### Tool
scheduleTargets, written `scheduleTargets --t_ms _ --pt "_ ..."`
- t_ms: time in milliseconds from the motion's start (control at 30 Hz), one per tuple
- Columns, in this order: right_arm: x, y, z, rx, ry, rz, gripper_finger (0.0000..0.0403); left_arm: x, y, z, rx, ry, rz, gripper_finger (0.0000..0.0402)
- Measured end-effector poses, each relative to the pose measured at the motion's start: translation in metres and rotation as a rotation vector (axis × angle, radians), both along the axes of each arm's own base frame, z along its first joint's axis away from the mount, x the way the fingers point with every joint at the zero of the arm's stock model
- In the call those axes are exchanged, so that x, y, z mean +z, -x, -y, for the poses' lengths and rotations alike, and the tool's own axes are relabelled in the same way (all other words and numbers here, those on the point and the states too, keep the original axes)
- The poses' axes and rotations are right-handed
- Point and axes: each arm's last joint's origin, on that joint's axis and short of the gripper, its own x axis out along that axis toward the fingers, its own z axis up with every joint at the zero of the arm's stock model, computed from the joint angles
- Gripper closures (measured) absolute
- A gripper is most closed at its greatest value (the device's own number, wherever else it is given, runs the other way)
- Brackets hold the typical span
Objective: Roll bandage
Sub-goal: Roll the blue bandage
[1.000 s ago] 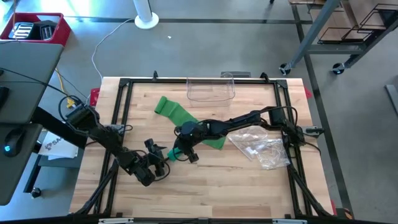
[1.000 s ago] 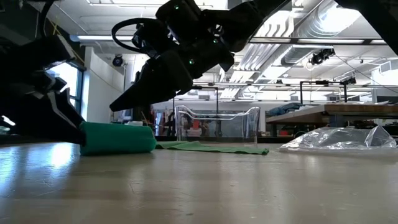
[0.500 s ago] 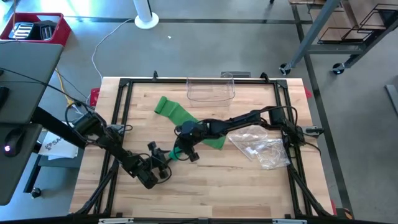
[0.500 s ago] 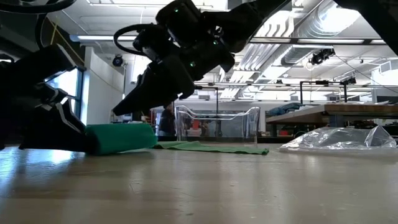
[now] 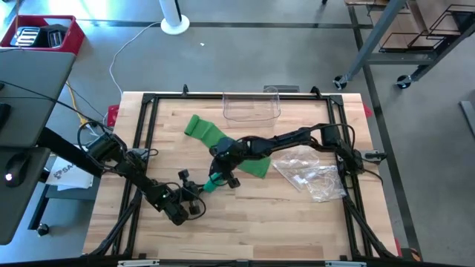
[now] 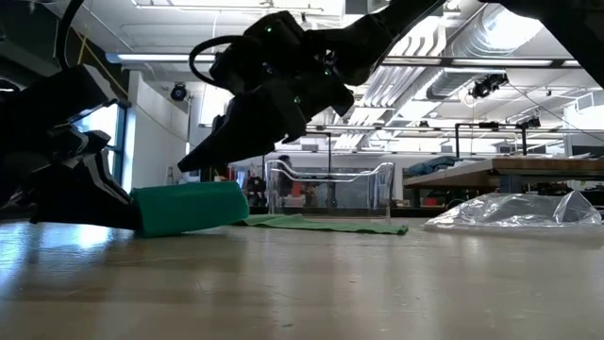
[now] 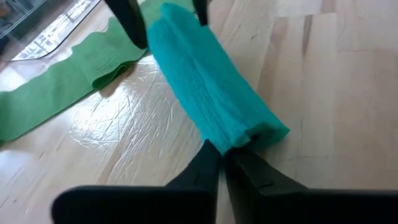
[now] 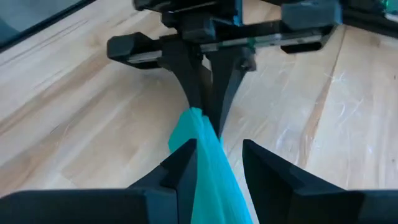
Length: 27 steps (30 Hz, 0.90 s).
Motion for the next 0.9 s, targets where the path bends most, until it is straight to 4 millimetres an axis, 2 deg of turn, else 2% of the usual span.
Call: scheduleTargets --t_ms 300,533,733,900 --pt "-0.002 0.002 -0.004 0.053 0.047 0.005 0.0284 0.000 0.000 0.000 -0.003 0.002 -0.003 0.0387" --pt "-0.004 0.002 -0.003 0.023 0.087 -0.012 0.0284 0.002 -0.002 0.002 -0.021 -0.015 -0.015 0.0389" --pt "-0.022 0.002 -0.007 0.046 0.067 -0.060 0.0284 0.005 -0.006 0.006 -0.067 -0.057 -0.038 0.0389" --pt "-0.025 0.002 -0.017 0.071 0.030 -0.075 0.0284 0.004 -0.006 0.005 -0.049 -0.038 -0.034 0.0389"
